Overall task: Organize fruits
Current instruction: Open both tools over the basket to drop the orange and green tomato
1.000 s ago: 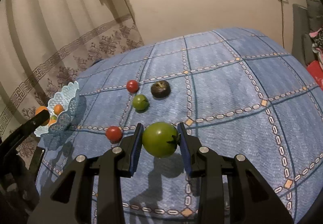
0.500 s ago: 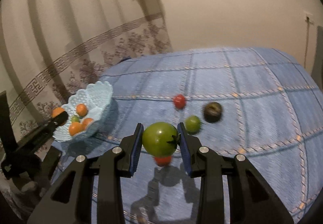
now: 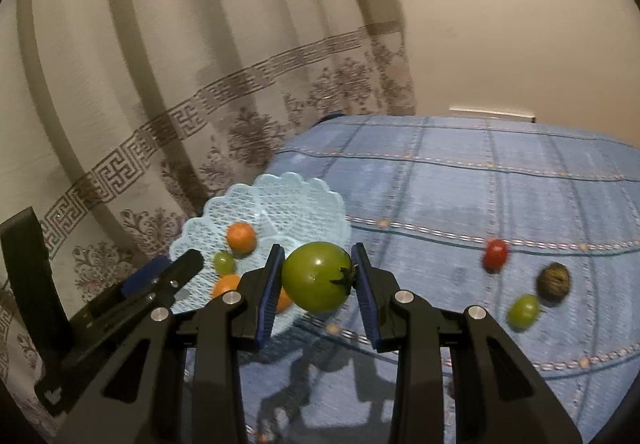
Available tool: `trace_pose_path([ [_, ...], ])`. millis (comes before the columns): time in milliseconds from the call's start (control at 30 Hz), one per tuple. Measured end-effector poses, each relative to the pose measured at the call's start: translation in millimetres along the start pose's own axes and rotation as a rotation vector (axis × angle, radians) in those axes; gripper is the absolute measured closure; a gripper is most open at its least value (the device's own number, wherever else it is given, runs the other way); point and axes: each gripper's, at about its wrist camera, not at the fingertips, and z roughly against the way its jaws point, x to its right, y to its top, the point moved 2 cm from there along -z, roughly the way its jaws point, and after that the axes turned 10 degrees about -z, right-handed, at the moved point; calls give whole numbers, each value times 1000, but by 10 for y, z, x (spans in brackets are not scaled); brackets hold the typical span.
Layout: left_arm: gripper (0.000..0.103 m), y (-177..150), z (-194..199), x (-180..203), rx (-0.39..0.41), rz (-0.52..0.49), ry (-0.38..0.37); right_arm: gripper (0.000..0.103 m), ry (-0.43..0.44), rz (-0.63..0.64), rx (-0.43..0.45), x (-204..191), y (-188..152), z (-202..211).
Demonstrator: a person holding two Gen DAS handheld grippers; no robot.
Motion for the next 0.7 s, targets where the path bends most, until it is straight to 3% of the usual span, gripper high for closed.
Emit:
trace_pose_path([
  [300, 40, -8, -25, -208, 3, 92, 73, 67, 31, -5, -57, -233, 72, -337],
  [367, 36, -6, -33, -245, 3, 107, 77, 67, 30, -8, -65, -263, 95, -401],
  [433, 25, -12, -19, -268, 9, 118, 88, 60, 21, -17, -63, -264, 104, -423],
  [467, 24, -13, -17, -275, 12, 121, 93, 46, 27, -28, -56, -258, 111, -421],
  [500, 20, -9, -21, -277, 12, 123, 95, 42, 34, -40, -46, -247, 115, -412],
  [567, 14, -14, -26, -286, 16, 131, 101, 42, 32, -47, -34, -226, 121, -392],
  [700, 13, -21, -21, -269, 28, 124, 118, 42, 22, -77, -19, -135, 126, -340],
])
